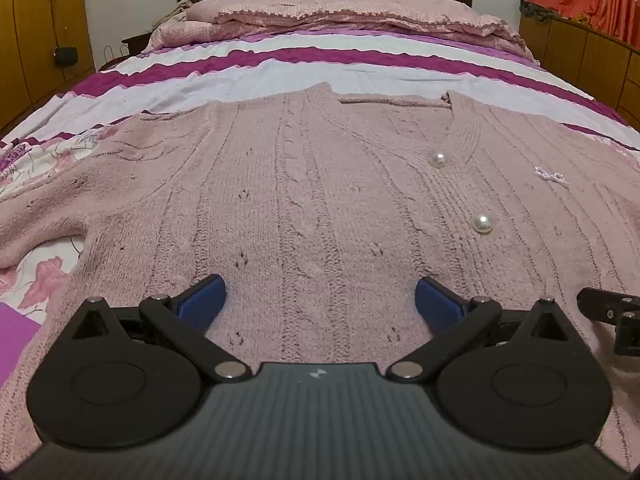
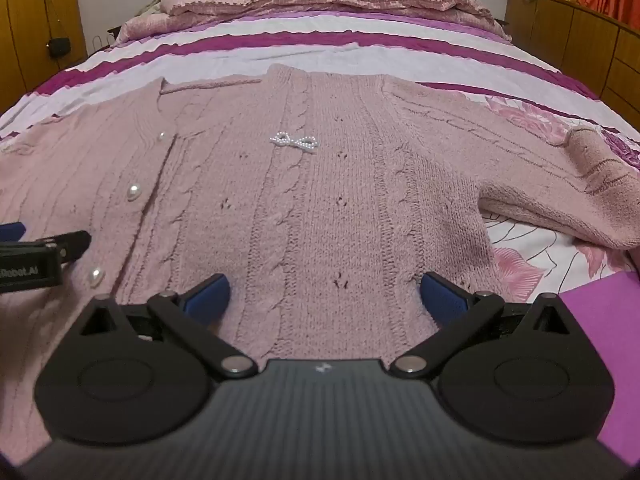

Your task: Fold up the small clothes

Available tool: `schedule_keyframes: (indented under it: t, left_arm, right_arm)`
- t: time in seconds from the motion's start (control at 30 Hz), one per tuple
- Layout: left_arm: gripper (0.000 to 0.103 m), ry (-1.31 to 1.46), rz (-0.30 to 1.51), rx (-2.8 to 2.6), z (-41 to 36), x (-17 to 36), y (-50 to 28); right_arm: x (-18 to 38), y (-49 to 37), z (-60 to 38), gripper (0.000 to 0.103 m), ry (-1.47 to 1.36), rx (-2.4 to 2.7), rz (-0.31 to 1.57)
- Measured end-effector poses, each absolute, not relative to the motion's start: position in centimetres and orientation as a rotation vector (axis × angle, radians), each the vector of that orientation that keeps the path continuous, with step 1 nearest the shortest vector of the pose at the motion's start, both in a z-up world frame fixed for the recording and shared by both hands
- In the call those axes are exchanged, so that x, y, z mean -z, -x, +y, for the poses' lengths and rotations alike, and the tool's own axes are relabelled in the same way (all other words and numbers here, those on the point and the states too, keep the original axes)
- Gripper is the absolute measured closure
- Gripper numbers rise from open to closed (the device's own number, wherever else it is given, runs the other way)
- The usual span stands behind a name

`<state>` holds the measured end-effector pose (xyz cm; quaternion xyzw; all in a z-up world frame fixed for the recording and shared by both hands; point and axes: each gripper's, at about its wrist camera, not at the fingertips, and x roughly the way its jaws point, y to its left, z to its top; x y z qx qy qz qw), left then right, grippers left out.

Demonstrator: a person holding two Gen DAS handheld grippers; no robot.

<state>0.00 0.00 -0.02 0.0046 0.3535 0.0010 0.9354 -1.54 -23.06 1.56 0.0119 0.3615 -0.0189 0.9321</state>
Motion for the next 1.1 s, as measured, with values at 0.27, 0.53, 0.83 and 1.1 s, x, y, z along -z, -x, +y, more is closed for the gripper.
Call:
schedule_keyframes:
  t: [0.27,0.53,0.83,1.1]
  left_arm:
    - [0.000,-0.017,0.720,-0.005,-0.04,0.02,0.01]
    - [0.000,-0.017,0.719,-0.005,-0.04,0.02,0.01]
    - [0.000,-0.017,0.719,-0.005,-0.04,0.02,0.01]
    - [0.000,-0.018,0.719,-0.005,-0.04,0.02,0.02]
  right_arm:
    - [-1.40,1.57,-23.05,0.000,-0.022,0.038,0.743]
    - [-1.43,1.60,-23.08,0.000,-0.023,0.039,0.740]
    - [-1.41,1.61,-23.05,0.000,-0.023,0.039,0.740]
    - [-1.40,1.61,-23.04,0.000,-0.024,0.039,0.739]
